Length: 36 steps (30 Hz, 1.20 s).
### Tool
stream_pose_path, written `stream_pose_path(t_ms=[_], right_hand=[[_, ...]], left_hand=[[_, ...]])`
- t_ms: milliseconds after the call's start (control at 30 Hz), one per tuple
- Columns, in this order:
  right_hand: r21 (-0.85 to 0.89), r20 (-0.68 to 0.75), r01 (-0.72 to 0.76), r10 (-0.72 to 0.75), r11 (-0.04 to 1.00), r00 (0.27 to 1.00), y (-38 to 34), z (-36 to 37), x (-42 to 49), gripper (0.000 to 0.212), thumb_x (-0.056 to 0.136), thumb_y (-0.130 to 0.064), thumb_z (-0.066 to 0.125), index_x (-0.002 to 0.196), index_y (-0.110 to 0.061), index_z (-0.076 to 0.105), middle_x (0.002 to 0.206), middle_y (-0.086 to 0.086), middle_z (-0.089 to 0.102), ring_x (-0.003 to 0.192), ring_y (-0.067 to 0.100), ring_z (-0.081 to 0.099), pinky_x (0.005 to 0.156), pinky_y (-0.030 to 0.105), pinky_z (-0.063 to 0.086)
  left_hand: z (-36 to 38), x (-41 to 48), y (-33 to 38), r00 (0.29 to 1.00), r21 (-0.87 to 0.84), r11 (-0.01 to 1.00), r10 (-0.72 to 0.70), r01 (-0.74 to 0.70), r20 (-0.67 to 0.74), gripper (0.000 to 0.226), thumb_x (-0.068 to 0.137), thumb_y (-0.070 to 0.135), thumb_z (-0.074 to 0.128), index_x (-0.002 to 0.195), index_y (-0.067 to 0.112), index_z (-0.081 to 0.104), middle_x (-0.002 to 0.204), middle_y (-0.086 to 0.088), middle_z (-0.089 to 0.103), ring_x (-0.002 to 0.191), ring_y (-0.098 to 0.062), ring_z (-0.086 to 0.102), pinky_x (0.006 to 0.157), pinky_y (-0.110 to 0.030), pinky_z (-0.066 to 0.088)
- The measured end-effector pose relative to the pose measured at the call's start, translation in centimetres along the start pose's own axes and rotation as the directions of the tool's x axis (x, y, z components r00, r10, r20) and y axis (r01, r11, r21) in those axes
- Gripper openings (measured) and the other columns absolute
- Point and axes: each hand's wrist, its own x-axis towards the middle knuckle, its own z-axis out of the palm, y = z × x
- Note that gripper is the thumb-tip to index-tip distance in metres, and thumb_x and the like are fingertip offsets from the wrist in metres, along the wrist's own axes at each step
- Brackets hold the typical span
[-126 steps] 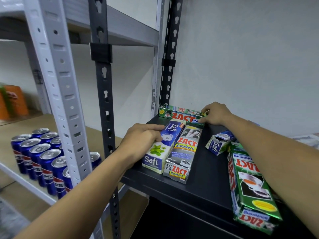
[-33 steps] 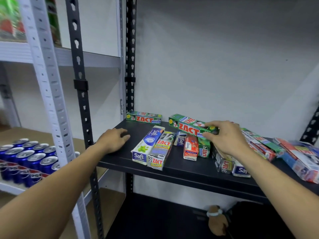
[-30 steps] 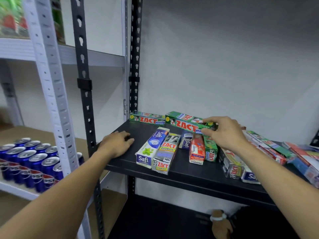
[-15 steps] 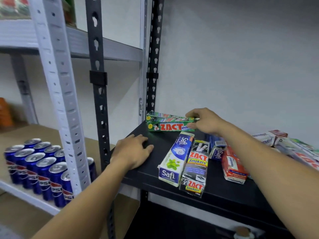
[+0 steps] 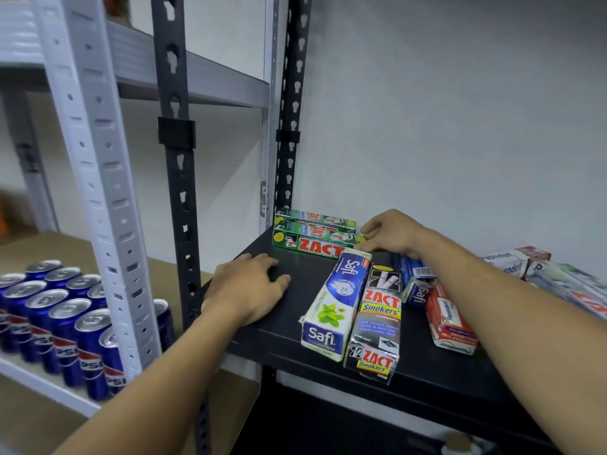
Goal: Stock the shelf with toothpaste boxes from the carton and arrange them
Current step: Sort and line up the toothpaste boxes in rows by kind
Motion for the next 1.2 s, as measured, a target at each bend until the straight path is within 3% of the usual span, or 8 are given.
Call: stream_pose_path(t_ms=[167, 500, 967, 1200], right_hand=[[-0.046, -0.031, 0.010, -0.012, 0.999, 0.999, -0.6, 0.4, 0.2, 0.053, 0.073, -0.029, 0.085, 0.116, -0.005, 0.065, 0.120, 0.007, 0.066, 0.109, 0.019, 0.061, 0.096, 0.040, 0.051], [-0.092, -0.104, 0.013, -0.023, 0.996, 0.994, -1.2, 1.8, 0.8, 0.056, 0.076, -0.035, 0.082, 0.119, -0.005, 0.064, 0.120, 0.010, 0.067, 0.107, 0.022, 0.062, 0.093, 0.038, 0.052], [0.042, -0.108, -0.013, 0.018, 0.999, 0.994, -0.8, 2.2, 0.8, 0.049, 0.076, -0.031, 0.082, 0.115, -0.008, 0.063, 0.116, 0.009, 0.068, 0.107, 0.022, 0.063, 0.092, 0.042, 0.054], [0.051, -0.105, -0.009, 0.015, 0.999, 0.994, -0.8, 2.2, 0.7, 0.049, 0.075, -0.031, 0.082, 0.114, -0.009, 0.064, 0.117, 0.009, 0.069, 0.108, 0.022, 0.063, 0.092, 0.043, 0.055]], left_hand=[[-0.1, -0.2, 0.2, 1.000, -0.009, 1.000, 0.013, -0.013, -0.010, 0.059, 0.092, 0.067, 0.038, 0.142, 0.038, 0.046, 0.151, 0.006, 0.044, 0.140, -0.023, 0.039, 0.110, -0.040, 0.037], [0.1, 0.0, 0.0, 1.000, -0.036, 0.999, -0.021, 0.020, -0.010, 0.061, 0.087, 0.071, 0.038, 0.139, 0.041, 0.047, 0.141, 0.005, 0.050, 0.129, -0.028, 0.047, 0.102, -0.043, 0.044], [0.0, -0.2, 0.2, 1.000, -0.048, 0.999, -0.015, 0.014, -0.014, 0.059, 0.091, 0.068, 0.040, 0.141, 0.038, 0.047, 0.147, 0.006, 0.047, 0.139, -0.026, 0.038, 0.108, -0.042, 0.039], [0.0, 0.0, 0.0, 1.000, -0.040, 0.999, -0.029, 0.029, -0.002, 0.062, 0.086, 0.072, 0.037, 0.140, 0.041, 0.047, 0.141, 0.006, 0.050, 0.128, -0.027, 0.047, 0.101, -0.043, 0.045]])
